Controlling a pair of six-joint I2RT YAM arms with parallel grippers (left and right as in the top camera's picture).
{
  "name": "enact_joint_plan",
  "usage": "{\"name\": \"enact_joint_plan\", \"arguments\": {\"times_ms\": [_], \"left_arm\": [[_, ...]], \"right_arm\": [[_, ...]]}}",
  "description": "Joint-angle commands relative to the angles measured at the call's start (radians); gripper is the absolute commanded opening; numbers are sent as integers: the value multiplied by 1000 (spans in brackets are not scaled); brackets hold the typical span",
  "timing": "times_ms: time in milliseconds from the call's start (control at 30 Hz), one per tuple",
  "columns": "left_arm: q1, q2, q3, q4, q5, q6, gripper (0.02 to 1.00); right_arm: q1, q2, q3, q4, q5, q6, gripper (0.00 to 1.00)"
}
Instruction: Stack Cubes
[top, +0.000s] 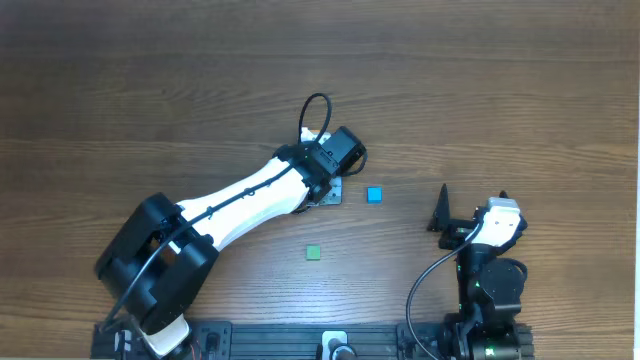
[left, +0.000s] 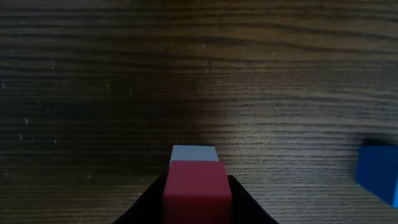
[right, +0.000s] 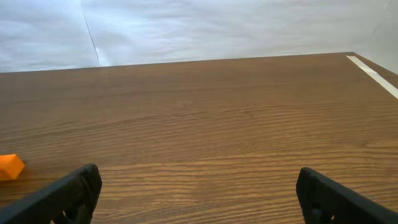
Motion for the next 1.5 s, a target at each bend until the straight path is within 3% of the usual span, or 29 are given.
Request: {"name": "enact_joint_plan", "arguments": {"times_ms": [33, 267, 467, 733, 1033, 1500], "left_arm": [[-3, -30, 21, -3, -6, -13, 314], [-3, -30, 21, -8, -8, -13, 345], [-3, -30, 23, 1, -24, -14, 549], [44, -19, 211, -74, -67, 0, 638], [133, 189, 525, -188, -71, 77, 649], [196, 367, 533, -156, 18, 73, 625]], "right_arm": [[-7, -5, -7, -1, -5, -5, 991], [-7, -5, -7, -1, -5, -5, 993], [-7, -5, -7, -1, -5, -5, 991], [-7, -5, -7, -1, -5, -5, 993], [-7, -5, -7, -1, -5, -5, 993], [-7, -5, -7, -1, -5, -5, 985]]}}
